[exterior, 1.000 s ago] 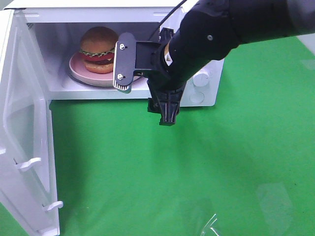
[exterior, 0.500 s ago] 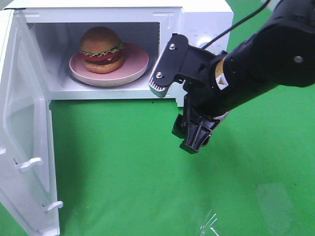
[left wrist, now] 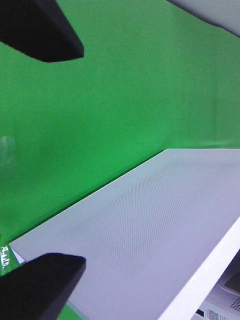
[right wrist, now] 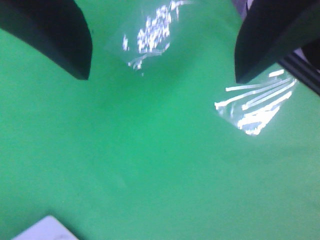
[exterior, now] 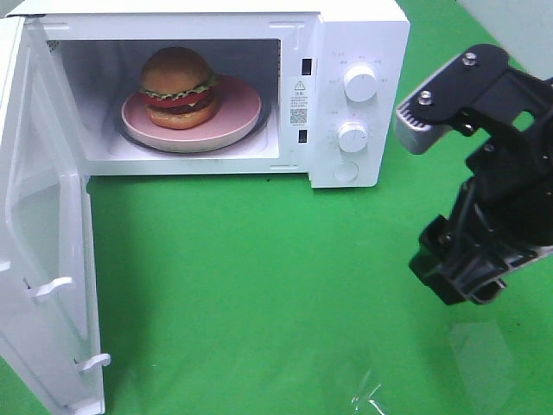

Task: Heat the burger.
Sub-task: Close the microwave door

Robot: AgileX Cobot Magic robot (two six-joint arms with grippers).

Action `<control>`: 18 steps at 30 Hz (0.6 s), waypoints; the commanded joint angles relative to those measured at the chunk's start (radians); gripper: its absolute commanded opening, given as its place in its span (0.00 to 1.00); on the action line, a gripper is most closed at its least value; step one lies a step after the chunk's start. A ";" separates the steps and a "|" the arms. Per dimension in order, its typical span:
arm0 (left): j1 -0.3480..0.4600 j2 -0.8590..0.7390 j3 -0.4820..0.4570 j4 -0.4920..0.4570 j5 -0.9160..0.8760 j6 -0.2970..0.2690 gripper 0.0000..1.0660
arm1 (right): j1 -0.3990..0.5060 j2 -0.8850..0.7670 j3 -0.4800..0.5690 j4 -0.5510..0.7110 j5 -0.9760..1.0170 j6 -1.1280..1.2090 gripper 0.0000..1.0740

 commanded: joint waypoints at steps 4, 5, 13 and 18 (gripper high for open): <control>0.000 -0.021 0.004 -0.003 -0.014 -0.001 0.90 | 0.002 -0.093 0.005 0.024 0.172 0.009 0.71; 0.000 -0.021 0.004 -0.003 -0.014 -0.001 0.90 | 0.002 -0.132 0.005 0.035 0.199 0.004 0.71; 0.000 -0.021 0.004 -0.003 -0.014 -0.001 0.90 | 0.002 -0.269 0.006 0.066 0.257 0.005 0.71; 0.000 -0.021 0.004 -0.003 -0.014 -0.001 0.90 | 0.000 -0.377 0.006 0.077 0.292 0.005 0.71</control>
